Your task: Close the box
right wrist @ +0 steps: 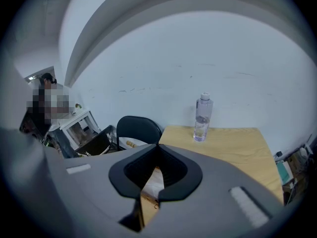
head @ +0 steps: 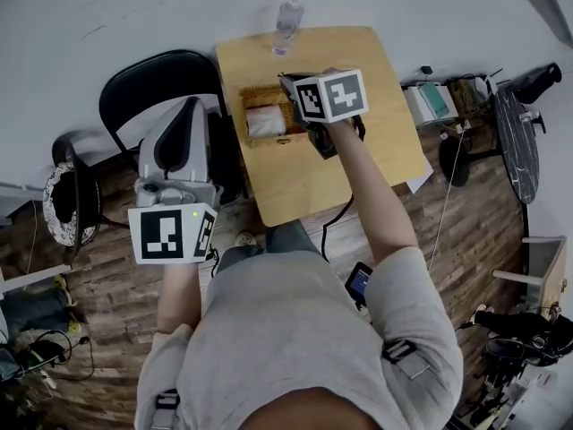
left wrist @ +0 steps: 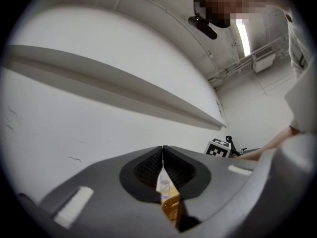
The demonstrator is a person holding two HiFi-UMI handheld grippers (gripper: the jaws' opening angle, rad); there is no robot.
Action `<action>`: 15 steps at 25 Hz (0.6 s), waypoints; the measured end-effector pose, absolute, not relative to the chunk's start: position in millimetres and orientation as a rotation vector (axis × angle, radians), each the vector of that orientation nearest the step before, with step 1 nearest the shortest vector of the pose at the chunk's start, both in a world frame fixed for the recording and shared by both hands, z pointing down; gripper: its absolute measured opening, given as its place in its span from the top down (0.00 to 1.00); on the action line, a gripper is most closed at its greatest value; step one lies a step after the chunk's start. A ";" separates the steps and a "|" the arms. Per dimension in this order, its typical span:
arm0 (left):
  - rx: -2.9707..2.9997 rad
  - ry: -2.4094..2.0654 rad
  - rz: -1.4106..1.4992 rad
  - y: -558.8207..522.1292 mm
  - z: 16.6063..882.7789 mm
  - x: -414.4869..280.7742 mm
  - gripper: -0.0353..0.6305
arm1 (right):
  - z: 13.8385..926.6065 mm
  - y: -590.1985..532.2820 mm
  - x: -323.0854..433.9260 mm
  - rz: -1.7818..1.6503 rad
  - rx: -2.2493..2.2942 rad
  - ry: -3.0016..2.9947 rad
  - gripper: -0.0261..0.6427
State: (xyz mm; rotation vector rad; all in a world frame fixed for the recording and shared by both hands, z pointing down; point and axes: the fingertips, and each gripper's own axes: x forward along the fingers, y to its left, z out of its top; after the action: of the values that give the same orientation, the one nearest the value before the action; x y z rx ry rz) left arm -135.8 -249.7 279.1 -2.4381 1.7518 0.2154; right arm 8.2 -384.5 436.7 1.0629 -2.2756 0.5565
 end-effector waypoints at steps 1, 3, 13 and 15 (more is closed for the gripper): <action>-2.438 1.750 0.215 -247.3 279.0 -136.0 0.86 | 438.3 -381.6 8.7 0.558 1.064 -2.274 0.94; -2.438 1.747 0.214 -243.0 278.8 -136.4 0.86 | 441.1 -376.5 9.7 0.559 1.063 -2.272 0.94; -2.445 1.737 0.197 -226.4 281.2 -133.2 0.86 | 457.0 -353.0 15.5 0.582 1.053 -2.260 0.94; -2.446 1.734 0.195 -224.4 281.3 -132.8 0.86 | 461.8 -348.2 16.3 0.587 1.048 -2.255 0.94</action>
State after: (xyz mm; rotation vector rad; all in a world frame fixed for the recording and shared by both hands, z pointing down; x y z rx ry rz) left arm -132.8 -224.4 281.3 -2.4465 1.7335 0.1952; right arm 16.3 -348.2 461.8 1.0483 -2.2546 0.5873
